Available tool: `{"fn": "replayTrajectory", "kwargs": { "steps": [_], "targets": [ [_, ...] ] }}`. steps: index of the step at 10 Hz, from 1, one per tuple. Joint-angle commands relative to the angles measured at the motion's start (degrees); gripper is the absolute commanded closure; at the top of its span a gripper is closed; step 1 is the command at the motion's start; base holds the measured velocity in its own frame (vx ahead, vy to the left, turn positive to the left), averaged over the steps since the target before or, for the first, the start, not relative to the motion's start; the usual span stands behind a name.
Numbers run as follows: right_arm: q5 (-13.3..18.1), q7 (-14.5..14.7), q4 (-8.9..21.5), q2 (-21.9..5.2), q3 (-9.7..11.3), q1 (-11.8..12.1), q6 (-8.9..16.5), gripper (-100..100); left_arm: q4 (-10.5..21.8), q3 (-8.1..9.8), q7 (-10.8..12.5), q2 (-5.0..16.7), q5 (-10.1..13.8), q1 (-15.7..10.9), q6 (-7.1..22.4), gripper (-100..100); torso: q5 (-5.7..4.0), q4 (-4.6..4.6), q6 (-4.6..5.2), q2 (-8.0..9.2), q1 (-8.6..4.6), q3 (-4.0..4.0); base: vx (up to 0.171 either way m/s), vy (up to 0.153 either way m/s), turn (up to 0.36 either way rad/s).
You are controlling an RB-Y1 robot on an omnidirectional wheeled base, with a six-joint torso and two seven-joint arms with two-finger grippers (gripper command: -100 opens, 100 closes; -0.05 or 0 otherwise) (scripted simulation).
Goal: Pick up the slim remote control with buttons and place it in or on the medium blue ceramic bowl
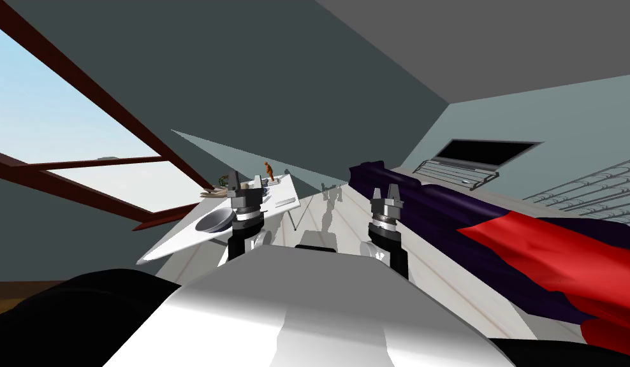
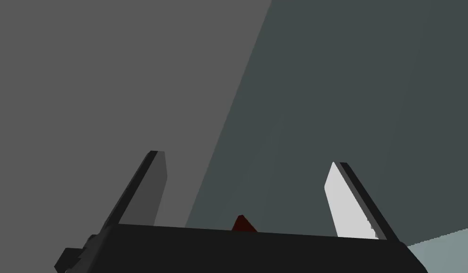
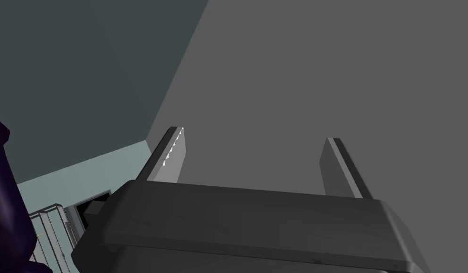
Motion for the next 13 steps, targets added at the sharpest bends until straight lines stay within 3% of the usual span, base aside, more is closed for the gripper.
{"fn": "replayTrajectory", "kwargs": {
  "steps": [1,4,5,7,10,13],
  "targets": [
    [0.00,0.00,0.00,0.00,0.00,0.00,0.00,0,0.36,0.36,-0.03,2.46,0.26,-0.14,1.22,-100,0.00,0.00,0.00,0.00,0.00,0.00,0.006,-0.007,-0.023],
    [0.00,0.00,0.00,0.00,0.00,0.00,0.00,0,1.79,1.77,-0.12,7.57,1.27,-0.59,5.92,-100,-0.02,-0.01,0.00,-0.05,-0.08,-0.03,0.015,-0.029,-0.040],
    [0.00,0.00,0.00,0.00,0.00,0.00,0.00,0,1.79,1.77,-0.12,7.57,1.27,-0.59,6.10,-100,-0.02,-0.02,0.01,-0.08,-0.11,-0.05,0.018,-0.031,-0.012],
    [0.00,0.00,0.00,0.00,0.00,0.00,0.00,0,3.15,3.23,-0.19,10.44,2.29,-1.01,9.84,-100,-0.03,-0.02,0.01,-0.08,-0.12,-0.04,0.022,-0.040,-0.052],
    [0.00,0.00,0.00,0.00,0.00,0.00,0.00,0,3.92,4.10,-0.23,11.70,2.89,-1.26,14.00,-100,-0.03,-0.01,0.01,-0.05,-0.15,-0.03,0.009,-0.038,-0.030],
    [0.00,0.00,0.00,0.00,0.00,0.00,0.00,0,5.61,6.06,-0.31,13.92,4.24,-1.80,18.90,-100,-0.03,-0.01,0.00,-0.06,-0.12,-0.03,0.016,-0.039,-0.046]
  ]
}}
